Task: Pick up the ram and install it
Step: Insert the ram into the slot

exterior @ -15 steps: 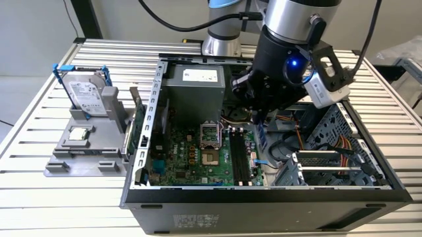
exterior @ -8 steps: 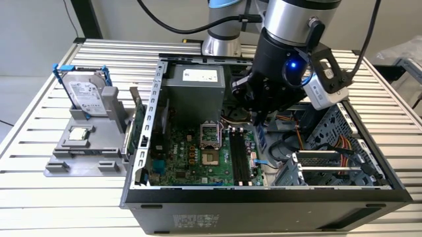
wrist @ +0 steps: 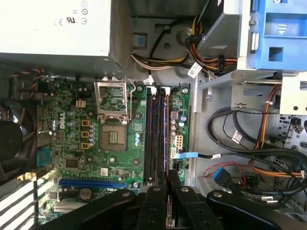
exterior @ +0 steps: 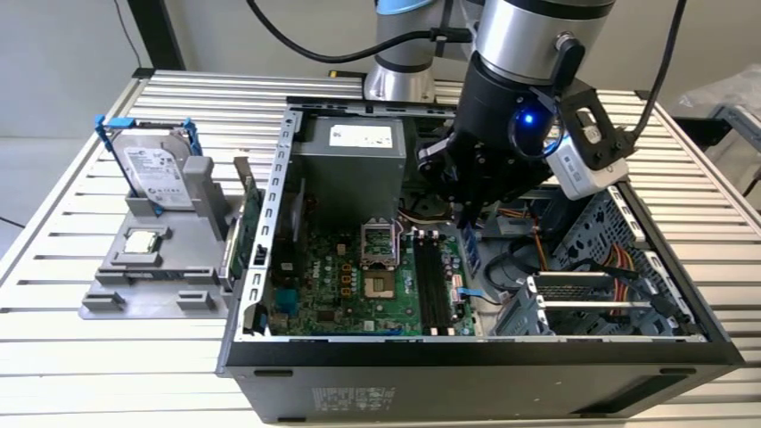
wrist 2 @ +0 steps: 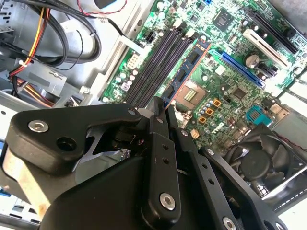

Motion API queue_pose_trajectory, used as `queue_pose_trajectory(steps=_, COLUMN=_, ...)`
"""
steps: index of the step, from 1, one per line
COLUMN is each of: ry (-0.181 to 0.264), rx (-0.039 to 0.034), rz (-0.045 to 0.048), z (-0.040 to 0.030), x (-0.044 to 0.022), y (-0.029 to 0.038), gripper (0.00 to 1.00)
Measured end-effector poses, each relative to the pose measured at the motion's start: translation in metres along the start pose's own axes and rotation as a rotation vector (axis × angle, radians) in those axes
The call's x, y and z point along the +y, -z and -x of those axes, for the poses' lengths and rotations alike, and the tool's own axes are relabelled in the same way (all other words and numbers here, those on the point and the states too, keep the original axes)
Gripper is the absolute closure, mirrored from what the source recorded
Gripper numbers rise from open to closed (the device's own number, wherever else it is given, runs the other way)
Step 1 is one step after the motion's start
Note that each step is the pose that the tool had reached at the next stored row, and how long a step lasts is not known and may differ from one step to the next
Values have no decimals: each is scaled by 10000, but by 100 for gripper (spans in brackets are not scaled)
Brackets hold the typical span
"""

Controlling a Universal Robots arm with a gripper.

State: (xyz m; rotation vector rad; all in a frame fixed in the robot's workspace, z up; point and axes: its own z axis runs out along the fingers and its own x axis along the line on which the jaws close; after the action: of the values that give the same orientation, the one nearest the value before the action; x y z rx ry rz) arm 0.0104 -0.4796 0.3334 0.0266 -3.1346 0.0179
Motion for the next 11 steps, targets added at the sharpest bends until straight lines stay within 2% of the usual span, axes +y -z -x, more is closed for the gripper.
queue_pose_trajectory(steps=11, ry=0, rx=1, rz=-6, z=0, x=2, y=-51, gripper=100)
